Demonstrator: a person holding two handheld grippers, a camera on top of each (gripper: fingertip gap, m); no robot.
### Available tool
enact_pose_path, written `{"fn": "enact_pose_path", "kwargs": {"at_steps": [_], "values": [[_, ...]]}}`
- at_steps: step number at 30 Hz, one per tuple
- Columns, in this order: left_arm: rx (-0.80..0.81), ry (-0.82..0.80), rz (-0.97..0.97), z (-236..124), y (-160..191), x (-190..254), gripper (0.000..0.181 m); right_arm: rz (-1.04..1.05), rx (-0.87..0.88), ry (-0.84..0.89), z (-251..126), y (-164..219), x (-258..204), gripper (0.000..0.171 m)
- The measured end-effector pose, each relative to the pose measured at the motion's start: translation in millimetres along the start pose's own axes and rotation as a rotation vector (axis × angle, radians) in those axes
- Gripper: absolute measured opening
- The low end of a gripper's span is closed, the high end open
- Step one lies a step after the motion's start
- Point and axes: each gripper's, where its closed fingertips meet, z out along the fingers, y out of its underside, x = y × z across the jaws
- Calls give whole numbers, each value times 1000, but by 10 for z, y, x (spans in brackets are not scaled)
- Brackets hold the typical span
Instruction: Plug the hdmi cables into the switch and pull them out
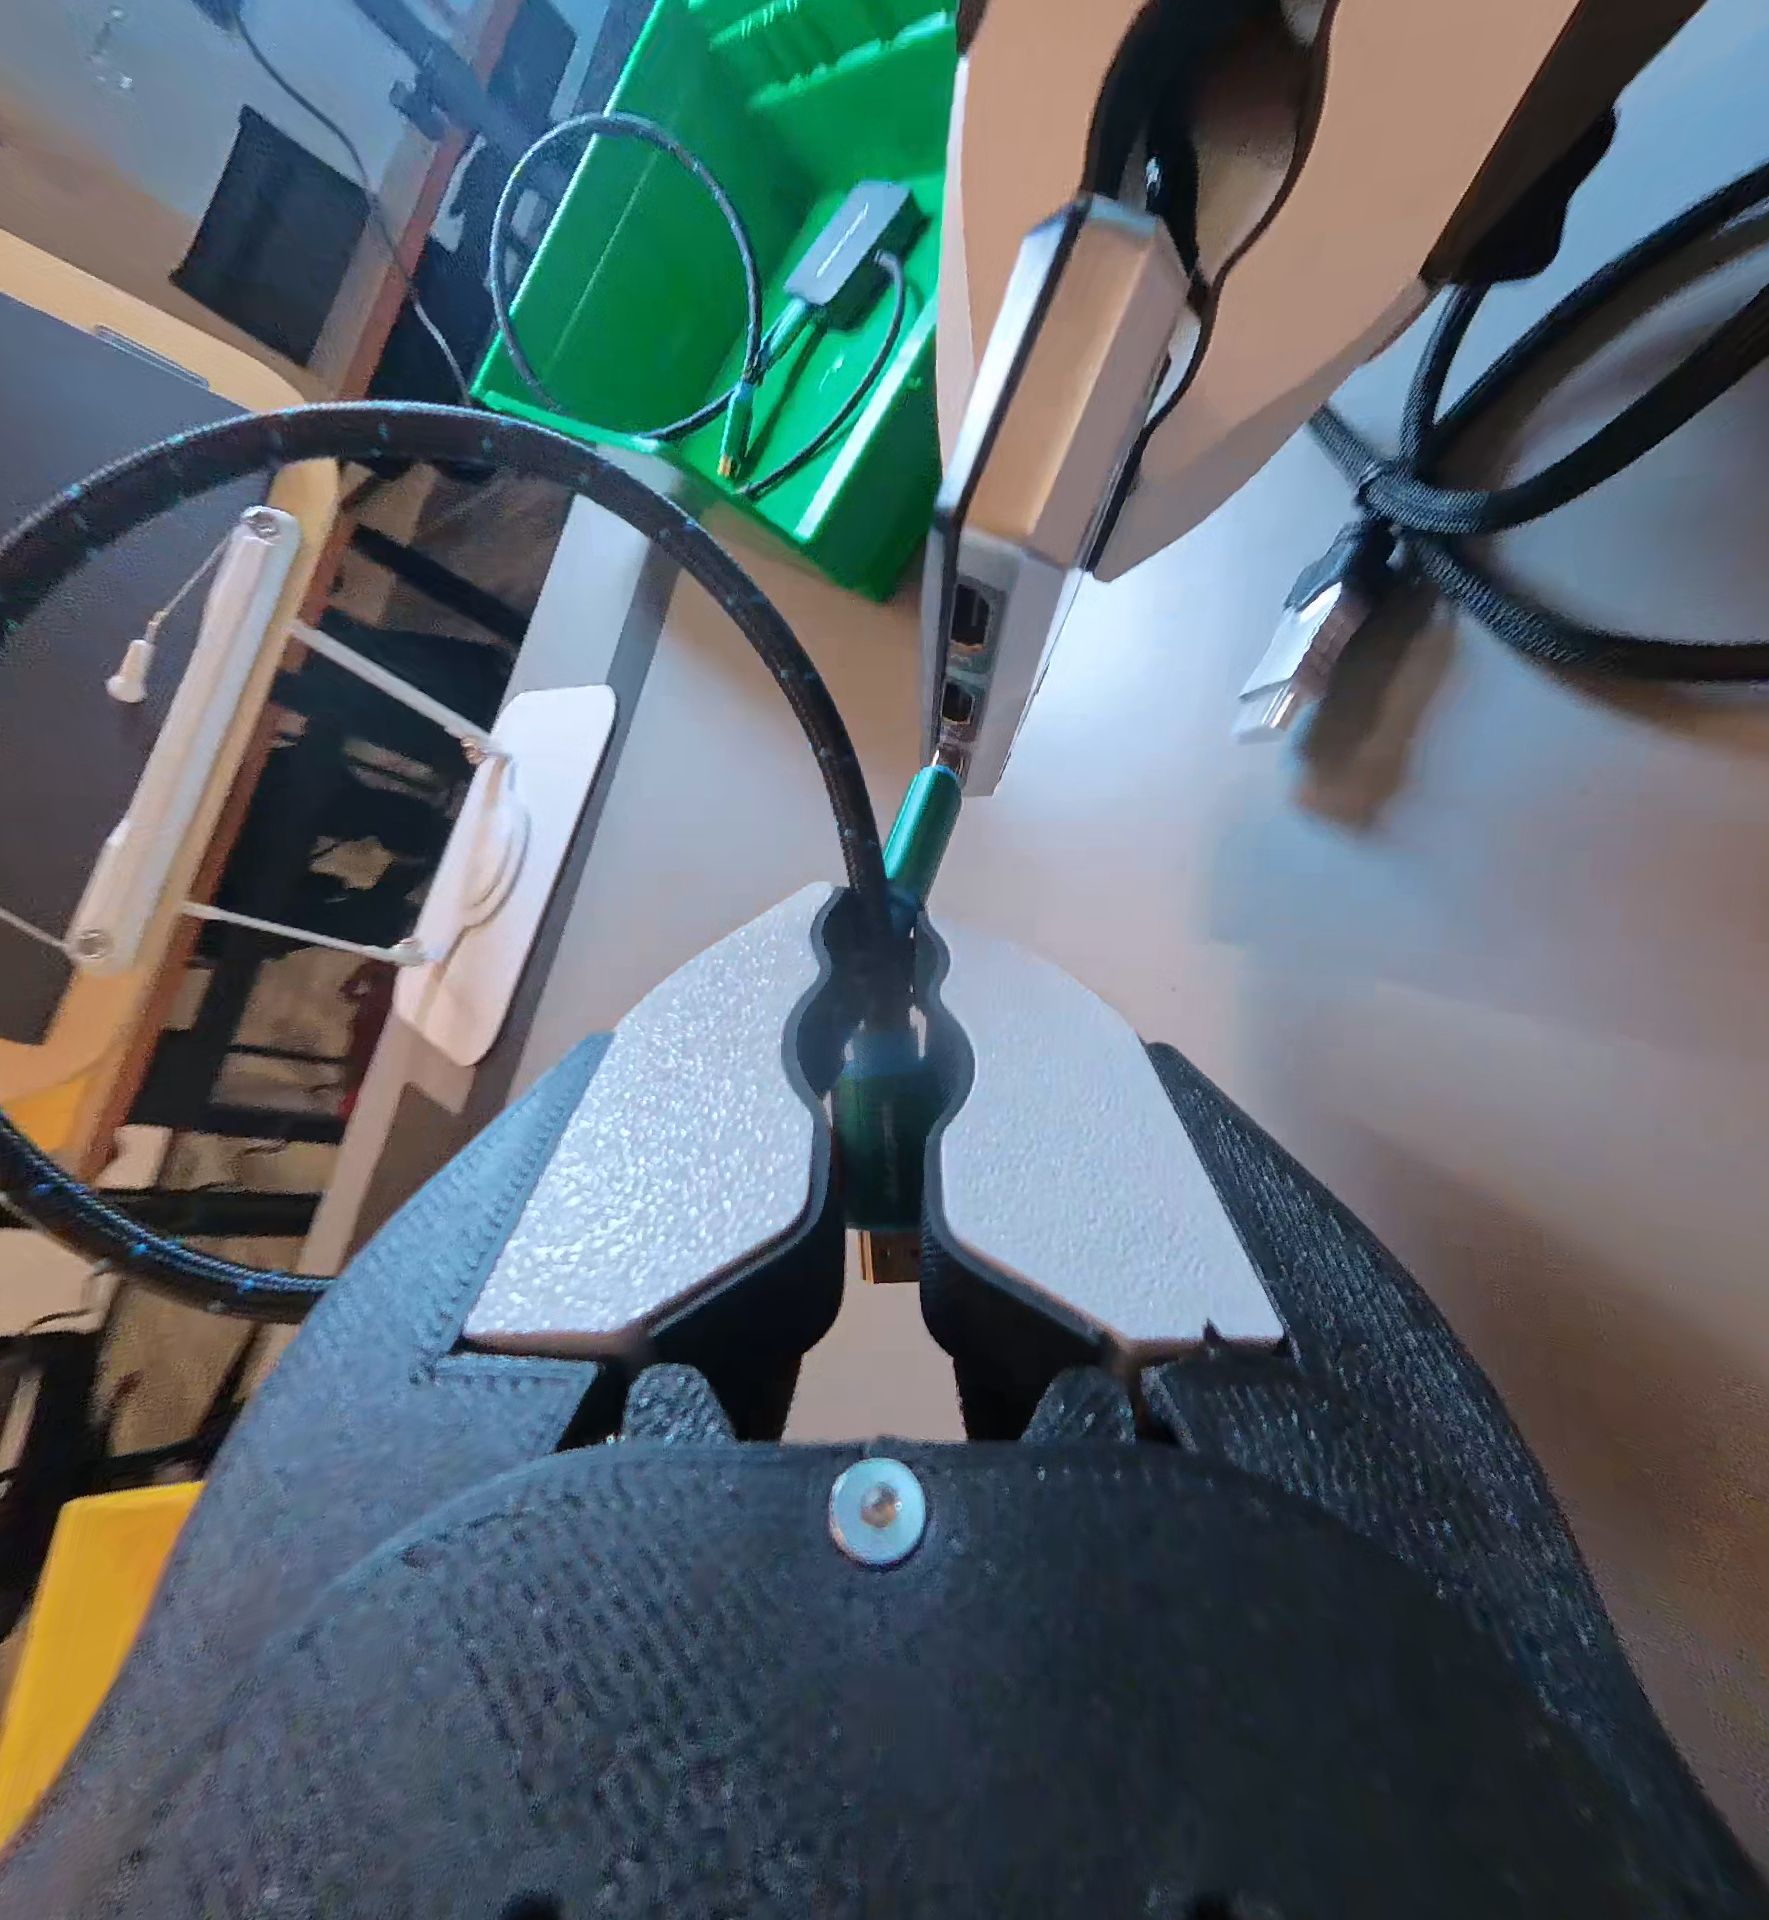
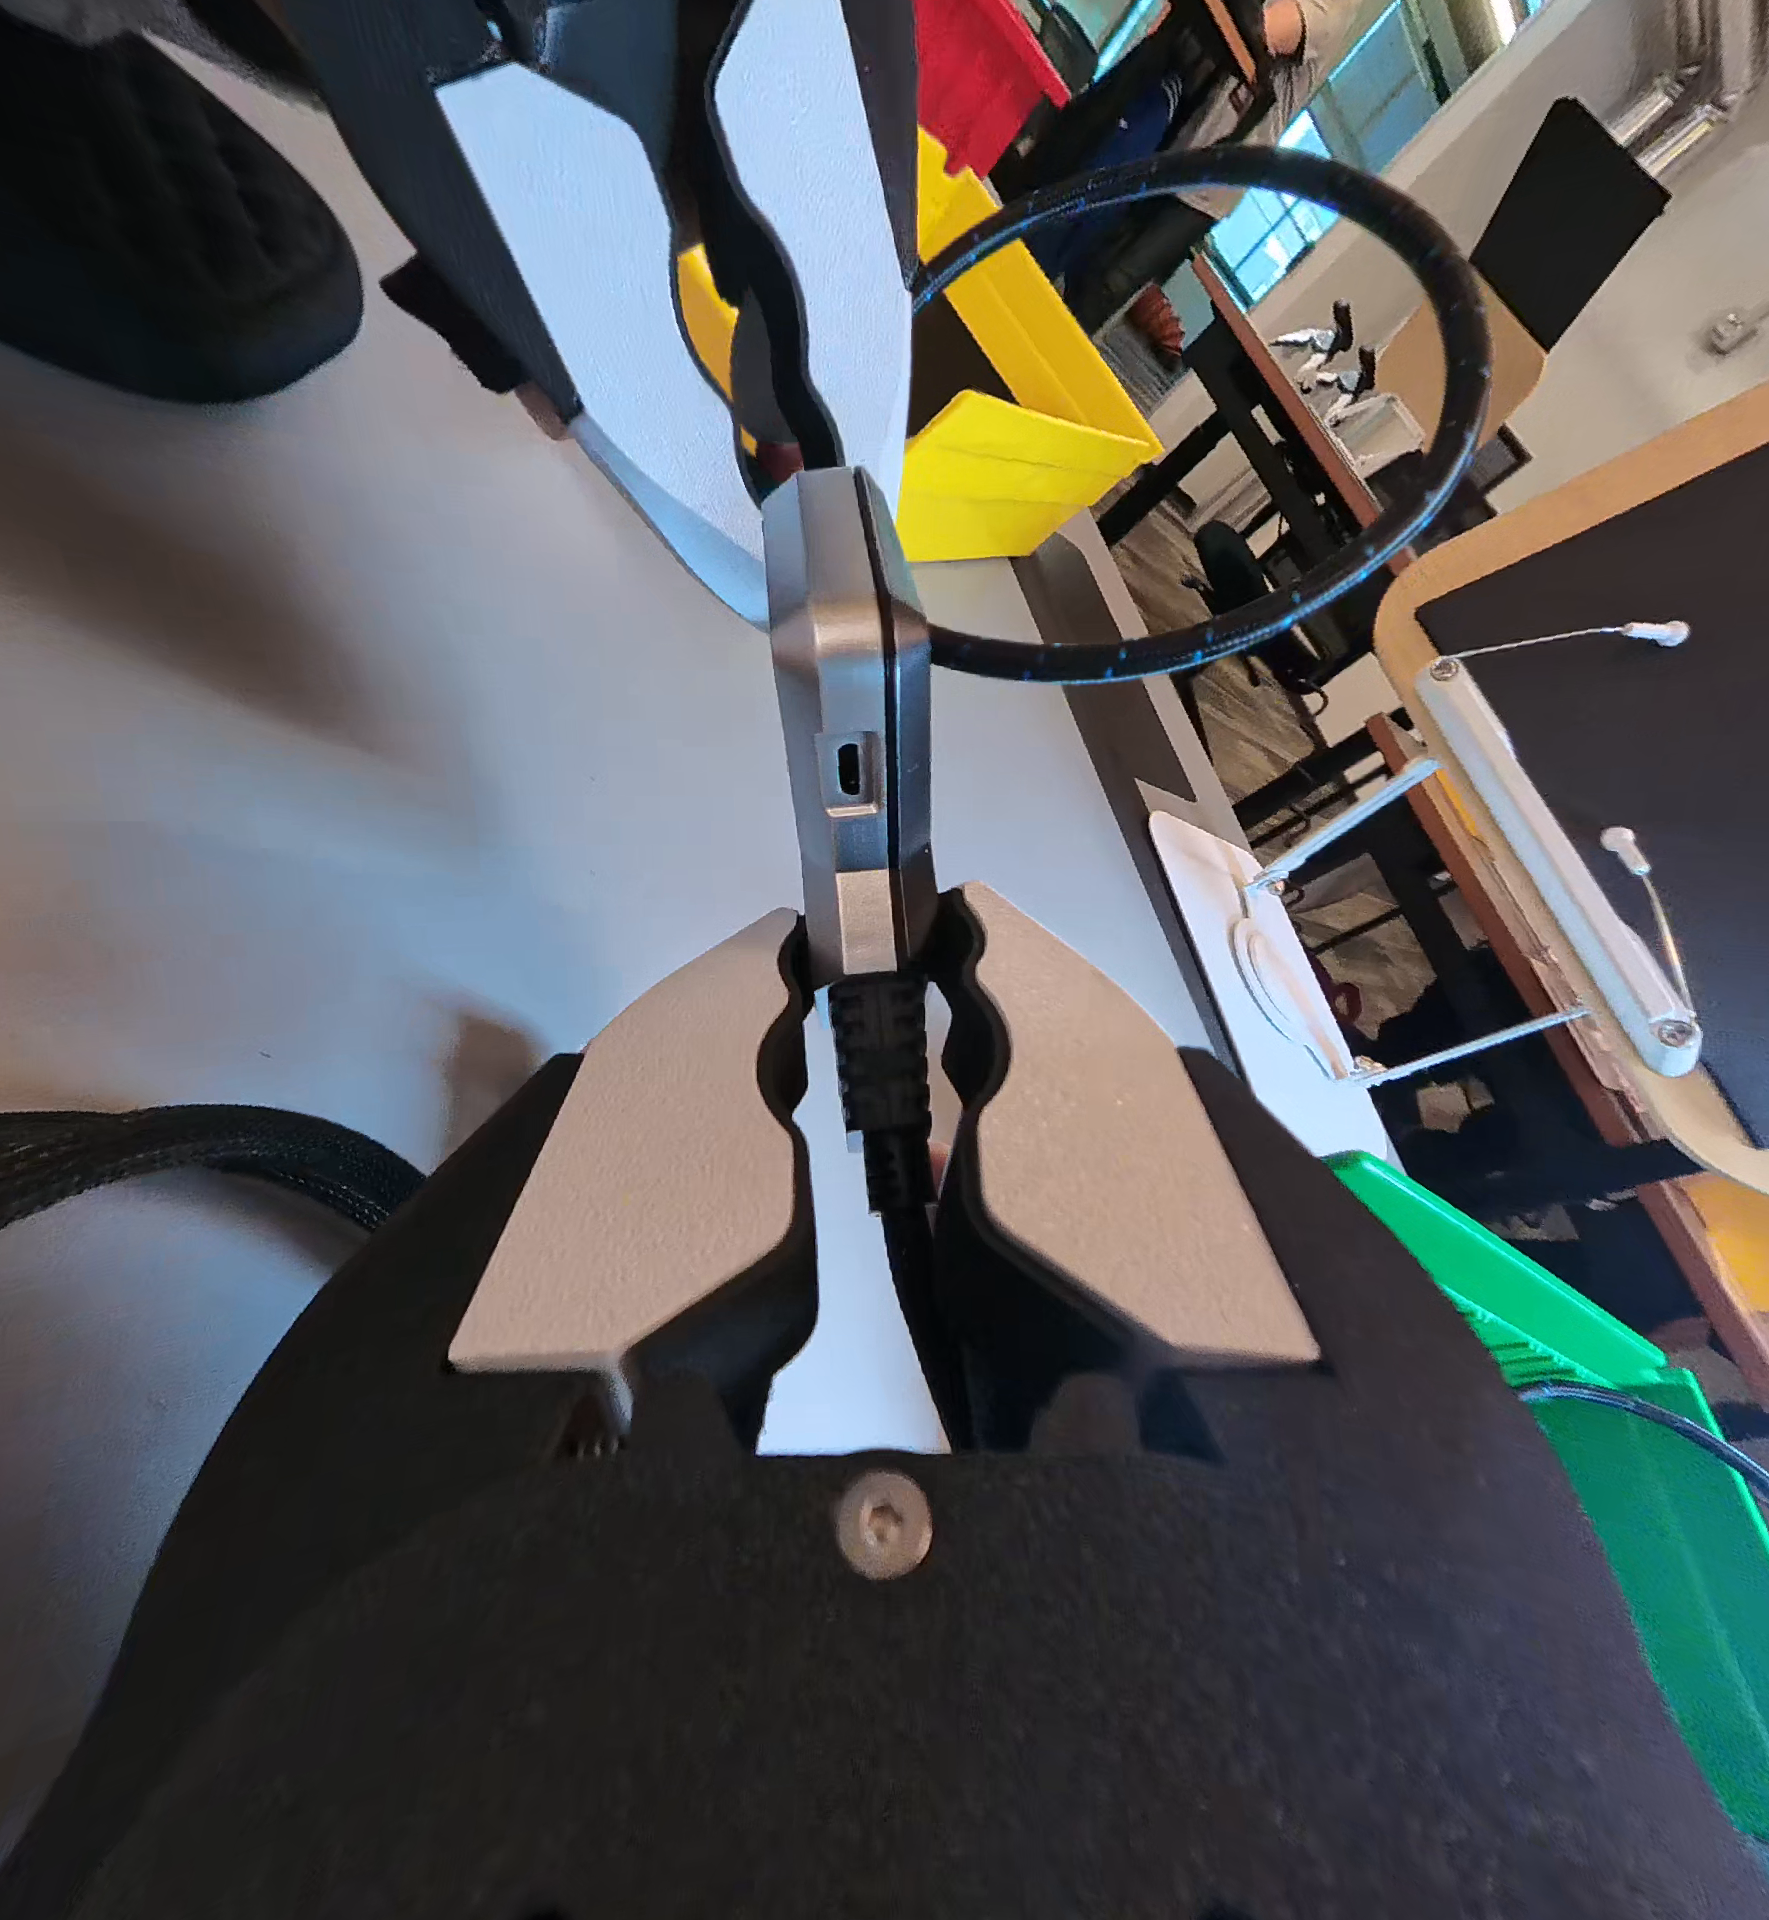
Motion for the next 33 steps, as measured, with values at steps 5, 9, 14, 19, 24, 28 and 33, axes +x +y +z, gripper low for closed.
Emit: {"fn": "enact_pose_path", "kwargs": {"at_steps": [5,9,14,19,24,28,33], "values": [[66,102,-36,-14,33,66,12,6,39,-49,-28,-26,-69,22],[156,155,-118,-87,-25,31,12,46,91,-58,-69,-91,-35,22],[204,192,-199,-106,-53,36,11,59,102,-62,-87,-103,-16,22],[76,121,-43,-22,-17,126,12,-9,48,-77,-62,-40,-98,22],[75,153,-62,5,11,150,11,2,37,-94,-35,-9,-124,22],[74,164,-74,3,9,176,12,23,42,-108,-39,0,-137,23],[94,201,-102,-41,19,142,17,45,24,-109,-8,-15,-102,23]]}}
